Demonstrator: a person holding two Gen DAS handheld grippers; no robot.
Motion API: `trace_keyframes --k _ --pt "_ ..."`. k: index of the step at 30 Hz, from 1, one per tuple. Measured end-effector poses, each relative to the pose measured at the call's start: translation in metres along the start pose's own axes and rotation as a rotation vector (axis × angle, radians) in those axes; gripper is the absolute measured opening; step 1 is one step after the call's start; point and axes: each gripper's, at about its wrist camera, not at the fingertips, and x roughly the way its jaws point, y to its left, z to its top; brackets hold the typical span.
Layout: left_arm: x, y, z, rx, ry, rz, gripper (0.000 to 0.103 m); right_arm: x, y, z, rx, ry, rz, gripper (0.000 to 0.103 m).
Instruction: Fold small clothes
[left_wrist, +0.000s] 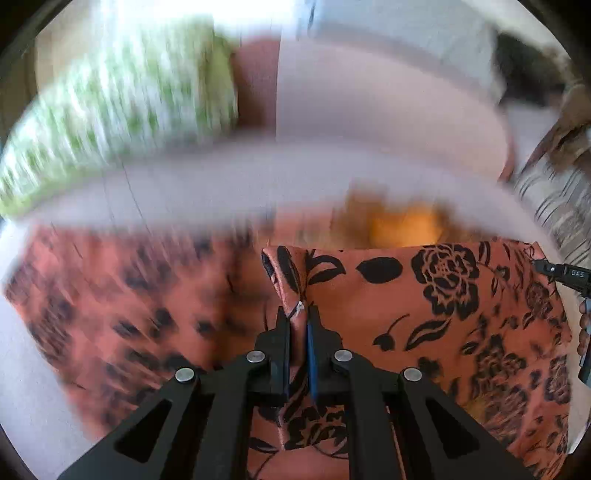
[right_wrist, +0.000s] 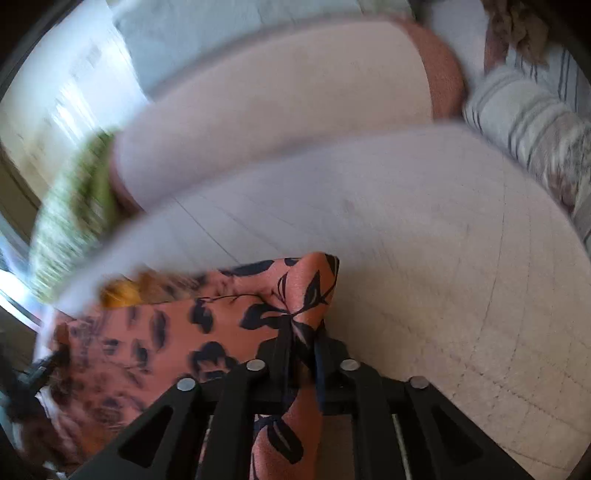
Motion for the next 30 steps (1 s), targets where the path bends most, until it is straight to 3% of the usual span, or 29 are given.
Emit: trace_keyframes --k 1,2,4,5,7,10,13,14,16,17,18,22,23,24,25,27,28,29,30 --pt "0.0 0.002 -0.003 -0.012 -0.016 -0.006 0.009 0.008 -0.009 -0.004 0.048 0.019 0.029 0.018" --pt "-0.006 0.0 -0.001 0.003 -0.027 0.003 0.009 0.0 -0.018 -0.007 0.115 -0.024 0.079 0.022" --pt "-0.014 -0.001 0.001 0.033 -0.049 0.011 0.011 -0.021 -0.029 -0.012 0.207 -0.075 0.107 0.047" --pt "-0.013 -0.003 0.003 0.04 -0.046 0.02 0.011 -0.032 -0.032 -0.016 0.222 -0.09 0.1 0.069" --pt "-0.014 0.001 0.005 0.033 -0.044 0.017 0.011 -0.047 -0.031 -0.025 0.228 -0.089 0.143 0.07" --pt "-0.028 0.005 0.008 0.009 -0.067 -0.008 0.014 -0.062 -0.023 -0.046 0.216 -0.013 0.207 0.07" --pt "-0.036 0.0 0.006 0.041 -0.07 -0.031 0.033 -0.055 -0.023 -0.069 0.255 0.064 0.249 0.07" --pt "-0.04 -0.005 0.005 0.05 -0.062 -0.039 0.041 -0.049 -0.025 -0.074 0.272 0.086 0.27 0.069" --pt "-0.039 -0.008 0.003 0.066 -0.049 -0.049 0.045 -0.038 -0.022 -0.079 0.27 0.119 0.29 0.05" --pt "-0.037 -0.011 0.002 0.082 -0.034 -0.043 0.038 -0.033 -0.017 -0.078 0.252 0.131 0.294 0.017" --pt "-0.034 -0.011 0.002 0.086 -0.026 -0.034 0.002 -0.033 -0.012 -0.077 0.239 0.141 0.289 0.015" --pt "-0.049 -0.014 0.004 0.105 -0.103 -0.017 0.005 -0.065 0.025 -0.069 0.006 0.025 0.111 0.013" --pt "-0.042 -0.014 0.003 0.1 -0.082 -0.026 0.005 -0.057 0.029 -0.071 -0.062 0.031 0.028 0.013" --pt "-0.025 -0.015 -0.001 0.097 -0.007 -0.039 0.006 -0.038 0.024 -0.074 -0.083 0.071 -0.026 0.014" --pt "-0.012 -0.016 -0.007 0.103 0.033 -0.028 0.006 -0.023 0.014 -0.077 -0.042 0.106 -0.002 0.015" --pt "-0.02 -0.024 -0.009 0.153 -0.015 0.015 0.007 -0.031 0.002 -0.075 0.045 0.067 0.07 0.025" --pt "-0.025 -0.025 -0.009 0.158 -0.026 0.018 0.008 -0.037 0.002 -0.073 0.058 0.056 0.054 0.035" --pt "-0.029 -0.024 -0.009 0.156 -0.039 0.017 0.008 -0.045 0.002 -0.072 0.064 0.036 0.013 0.064" --pt "-0.035 -0.024 -0.012 0.156 -0.048 0.018 0.01 -0.052 0.001 -0.072 0.071 0.006 -0.01 0.072"
